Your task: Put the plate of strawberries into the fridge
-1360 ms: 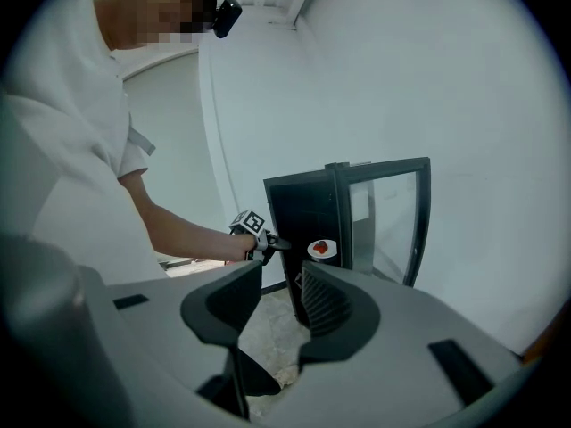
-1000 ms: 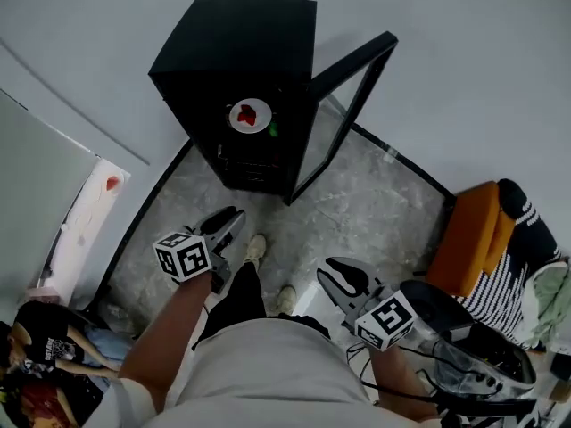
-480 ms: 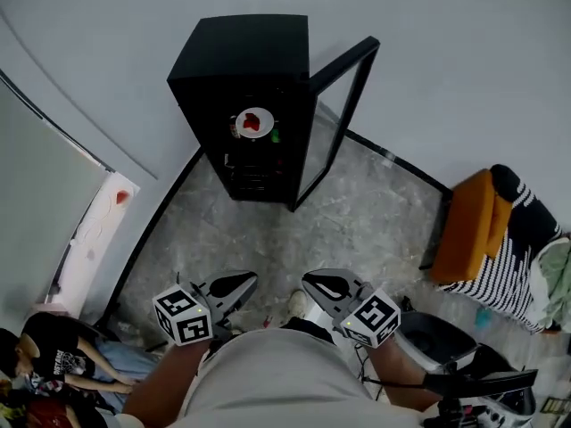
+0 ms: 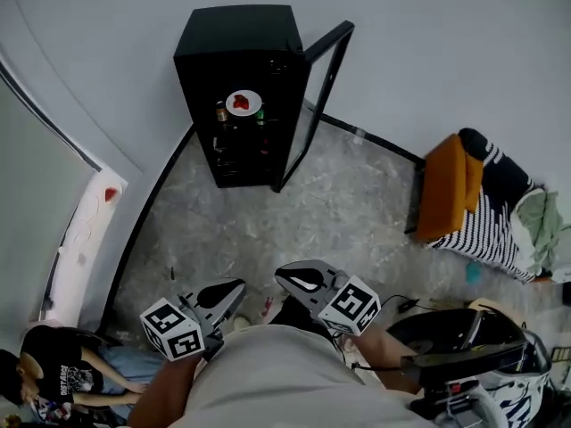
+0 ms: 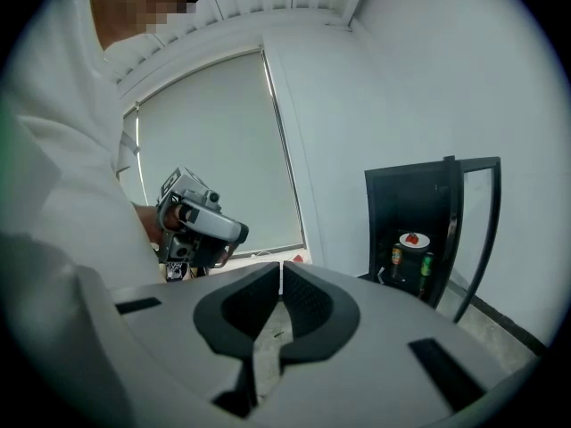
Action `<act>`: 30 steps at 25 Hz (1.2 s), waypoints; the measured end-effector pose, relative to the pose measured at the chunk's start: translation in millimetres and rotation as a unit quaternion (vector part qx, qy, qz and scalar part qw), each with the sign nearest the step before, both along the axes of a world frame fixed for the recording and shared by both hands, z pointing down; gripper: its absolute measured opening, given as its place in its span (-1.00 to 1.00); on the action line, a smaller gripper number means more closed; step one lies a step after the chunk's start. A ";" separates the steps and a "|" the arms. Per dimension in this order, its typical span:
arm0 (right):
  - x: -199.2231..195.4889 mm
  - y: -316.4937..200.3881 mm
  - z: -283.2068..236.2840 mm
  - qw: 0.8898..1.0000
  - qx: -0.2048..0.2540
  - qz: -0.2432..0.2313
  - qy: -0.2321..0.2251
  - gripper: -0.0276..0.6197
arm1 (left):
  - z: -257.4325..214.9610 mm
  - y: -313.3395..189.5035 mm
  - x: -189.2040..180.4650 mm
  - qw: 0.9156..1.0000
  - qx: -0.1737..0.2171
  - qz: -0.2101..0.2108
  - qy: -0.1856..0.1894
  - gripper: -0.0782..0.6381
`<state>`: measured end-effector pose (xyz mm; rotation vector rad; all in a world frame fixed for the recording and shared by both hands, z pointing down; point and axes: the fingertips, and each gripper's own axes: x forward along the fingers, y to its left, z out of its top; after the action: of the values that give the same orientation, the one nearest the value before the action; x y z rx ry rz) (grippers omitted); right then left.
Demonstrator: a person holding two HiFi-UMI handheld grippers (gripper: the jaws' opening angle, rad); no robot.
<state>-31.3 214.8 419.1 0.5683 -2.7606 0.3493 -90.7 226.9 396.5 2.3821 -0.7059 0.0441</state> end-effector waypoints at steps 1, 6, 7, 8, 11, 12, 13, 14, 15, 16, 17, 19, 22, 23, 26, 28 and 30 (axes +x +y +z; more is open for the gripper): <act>-7.5 12.2 -0.2 1.000 0.000 0.003 0.001 -0.84 | 0.7 11.7 -8.3 1.000 0.000 0.001 0.002 -0.74; -44.0 66.5 1.8 1.000 0.002 0.000 0.001 -0.85 | 9.2 59.8 -47.6 1.000 -0.011 -0.007 -0.003 -0.74; -48.1 75.1 1.9 1.000 0.003 0.001 0.003 -0.85 | 11.4 66.6 -52.3 1.000 -0.013 -0.009 -0.002 -0.74; -52.1 83.3 2.0 1.000 0.003 0.000 0.004 -0.85 | 13.2 72.8 -56.6 1.000 -0.015 -0.011 -0.001 -0.74; -61.6 107.5 1.3 1.000 0.005 -0.003 0.008 -0.85 | 17.3 91.5 -64.4 1.000 -0.014 -0.012 0.000 -0.74; -63.7 115.4 0.5 1.000 0.005 -0.005 0.008 -0.85 | 17.6 98.1 -64.9 1.000 -0.014 -0.009 -0.001 -0.74; -65.7 122.6 -0.2 1.000 0.006 -0.006 0.009 -0.85 | 17.5 104.1 -65.0 1.000 -0.013 -0.007 -0.001 -0.74; -68.2 128.9 -0.5 1.000 0.006 -0.008 0.010 -0.86 | 17.4 109.4 -66.0 1.000 -0.011 -0.005 -0.001 -0.74; -72.0 134.9 -0.1 1.000 0.007 -0.008 0.012 -0.86 | 18.3 114.7 -68.7 1.000 -0.010 -0.004 0.000 -0.74; -77.9 141.5 1.6 1.000 0.010 -0.009 0.014 -0.86 | 20.6 120.7 -73.9 1.000 -0.008 -0.004 0.002 -0.74; -85.8 149.0 4.3 1.000 0.012 -0.008 0.016 -0.86 | 24.3 127.8 -81.5 1.000 -0.006 -0.004 0.004 -0.74; -100.9 163.9 9.3 1.000 0.017 -0.008 0.019 -0.86 | 31.5 142.8 -96.2 1.000 -0.003 -0.003 0.007 -0.74; -90.4 164.0 1.6 1.000 0.017 -0.008 0.018 -0.86 | 26.3 143.6 -86.7 1.000 -0.007 -0.003 0.004 -0.74; -80.9 157.7 -3.6 1.000 0.016 -0.008 0.018 -0.86 | 21.5 137.6 -78.0 1.000 -0.010 -0.004 0.003 -0.74; -51.5 136.2 -15.6 1.000 0.010 -0.007 0.014 -0.86 | 11.1 117.4 -50.4 1.000 -0.018 -0.006 0.000 -0.74; -47.2 133.3 -16.2 1.000 0.011 -0.005 0.013 -0.86 | 12.1 115.6 -45.6 1.000 -0.020 -0.003 -0.001 -0.74; -62.7 144.3 -10.9 1.000 0.015 -0.004 0.014 -0.86 | 18.2 127.1 -60.9 1.000 -0.018 -0.002 0.001 -0.74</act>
<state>-94.1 359.1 408.2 0.5657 -2.7437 0.2966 -151.6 354.0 414.7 2.3463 -0.7037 0.0520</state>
